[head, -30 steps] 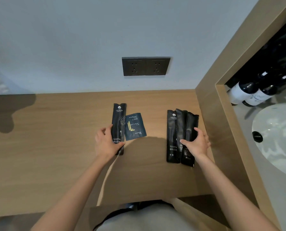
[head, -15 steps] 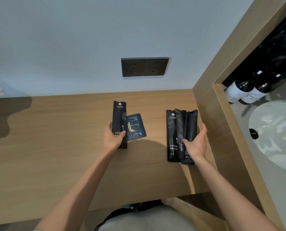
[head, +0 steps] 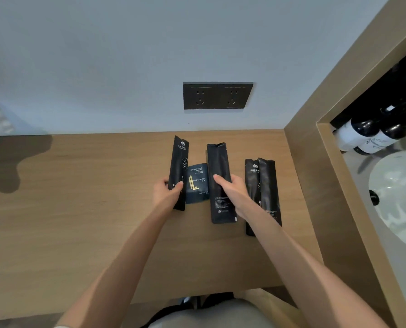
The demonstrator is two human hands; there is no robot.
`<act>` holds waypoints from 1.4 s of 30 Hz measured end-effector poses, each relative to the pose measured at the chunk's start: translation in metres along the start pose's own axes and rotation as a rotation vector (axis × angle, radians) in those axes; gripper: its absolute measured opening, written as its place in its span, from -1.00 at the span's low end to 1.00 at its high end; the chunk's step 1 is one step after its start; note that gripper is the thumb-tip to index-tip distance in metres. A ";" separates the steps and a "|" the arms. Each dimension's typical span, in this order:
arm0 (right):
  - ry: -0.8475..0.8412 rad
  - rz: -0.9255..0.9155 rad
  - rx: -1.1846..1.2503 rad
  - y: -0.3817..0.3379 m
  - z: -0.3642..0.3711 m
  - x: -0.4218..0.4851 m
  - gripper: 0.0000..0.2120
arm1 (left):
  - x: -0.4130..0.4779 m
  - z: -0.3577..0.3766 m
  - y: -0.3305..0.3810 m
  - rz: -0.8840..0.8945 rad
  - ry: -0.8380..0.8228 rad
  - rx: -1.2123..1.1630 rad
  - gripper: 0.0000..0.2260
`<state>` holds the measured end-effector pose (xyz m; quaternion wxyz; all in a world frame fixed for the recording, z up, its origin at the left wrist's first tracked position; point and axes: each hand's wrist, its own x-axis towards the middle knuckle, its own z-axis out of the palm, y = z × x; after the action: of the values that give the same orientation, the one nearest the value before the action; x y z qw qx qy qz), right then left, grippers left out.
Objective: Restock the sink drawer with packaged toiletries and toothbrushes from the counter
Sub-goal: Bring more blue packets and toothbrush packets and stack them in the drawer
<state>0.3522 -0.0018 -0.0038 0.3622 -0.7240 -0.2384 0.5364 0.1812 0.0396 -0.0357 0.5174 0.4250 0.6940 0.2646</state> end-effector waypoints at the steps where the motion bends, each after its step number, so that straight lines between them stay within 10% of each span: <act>1: -0.013 0.000 0.009 0.001 0.006 0.003 -0.75 | 0.000 0.000 -0.002 -0.003 -0.022 -0.012 -0.88; 8: 0.012 -0.028 -0.093 0.003 0.027 0.010 -0.99 | -0.002 0.005 -0.008 0.063 -0.080 0.047 -0.89; 27: 0.199 -0.053 0.084 -0.006 -0.021 -0.024 -0.73 | -0.026 -0.020 0.008 -0.006 -0.172 -0.087 -0.90; 35: 0.123 -0.151 0.208 -0.018 -0.093 -0.121 -0.76 | -0.115 -0.028 0.037 0.235 -0.443 -0.236 -0.56; 42: 0.157 -0.238 0.179 0.013 -0.150 -0.201 -0.75 | -0.200 0.022 0.041 0.468 -0.541 0.036 -0.76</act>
<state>0.4312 -0.1979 0.1320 0.5038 -0.6952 -0.2447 0.4506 0.2360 -0.1141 0.0891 0.6002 0.6361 0.4205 0.2415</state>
